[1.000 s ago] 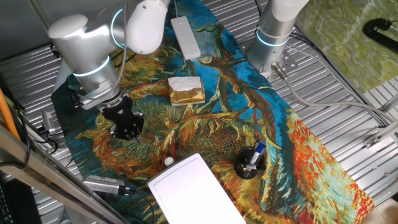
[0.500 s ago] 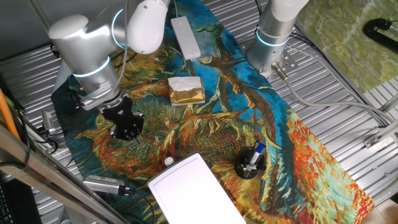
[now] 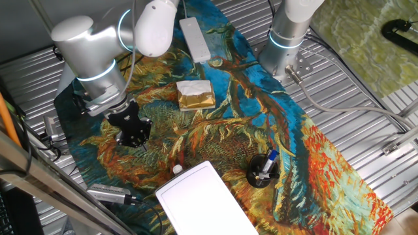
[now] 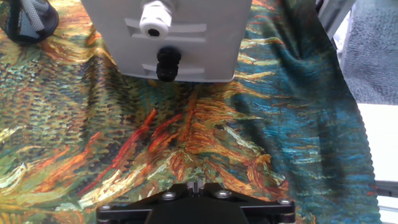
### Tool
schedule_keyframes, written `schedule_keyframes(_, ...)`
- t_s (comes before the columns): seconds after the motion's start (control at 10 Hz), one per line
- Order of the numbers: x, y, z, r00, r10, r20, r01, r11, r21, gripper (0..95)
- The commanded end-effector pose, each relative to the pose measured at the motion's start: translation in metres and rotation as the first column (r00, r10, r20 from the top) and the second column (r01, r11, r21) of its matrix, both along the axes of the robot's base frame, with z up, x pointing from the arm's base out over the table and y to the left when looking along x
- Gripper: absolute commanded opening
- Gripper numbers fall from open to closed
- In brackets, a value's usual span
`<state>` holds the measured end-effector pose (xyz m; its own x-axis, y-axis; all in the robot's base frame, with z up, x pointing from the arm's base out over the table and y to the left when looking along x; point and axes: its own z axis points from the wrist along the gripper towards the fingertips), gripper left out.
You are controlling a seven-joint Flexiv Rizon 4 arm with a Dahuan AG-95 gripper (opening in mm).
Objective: Grasp the handle and open the drawer
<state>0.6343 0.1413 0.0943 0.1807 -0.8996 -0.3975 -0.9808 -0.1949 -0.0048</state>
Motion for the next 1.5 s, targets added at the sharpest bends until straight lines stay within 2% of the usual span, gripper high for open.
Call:
schedule_keyframes(0.1,0.000,0.000,0.000,1.000,0.005,0.002,-0.005,1.000,0.005,0.0)
schedule_keyframes(0.5,-0.001,0.000,0.000,1.000,0.018,-0.003,-0.018,1.000,0.020,0.0)
schedule_keyframes(0.6,-0.003,0.001,0.000,1.000,0.021,-0.011,-0.020,0.999,0.025,0.0)
schedule_keyframes(0.7,-0.010,0.004,-0.001,1.000,0.017,-0.023,-0.016,0.999,0.043,0.0)
schedule_keyframes(0.8,-0.015,0.012,-0.005,0.999,0.023,-0.031,-0.021,0.998,0.061,19.0)
schedule_keyframes(1.0,-0.019,0.026,-0.011,0.999,0.021,-0.036,-0.019,0.998,0.067,19.0)
schedule_keyframes(1.1,-0.019,0.034,-0.014,0.999,0.018,-0.041,-0.015,0.997,0.080,38.0)
schedule_keyframes(1.2,-0.018,0.043,-0.015,0.999,0.020,-0.044,-0.016,0.995,0.100,38.0)
schedule_keyframes(1.5,-0.018,0.059,-0.014,0.999,0.016,-0.048,-0.010,0.992,0.125,38.0)
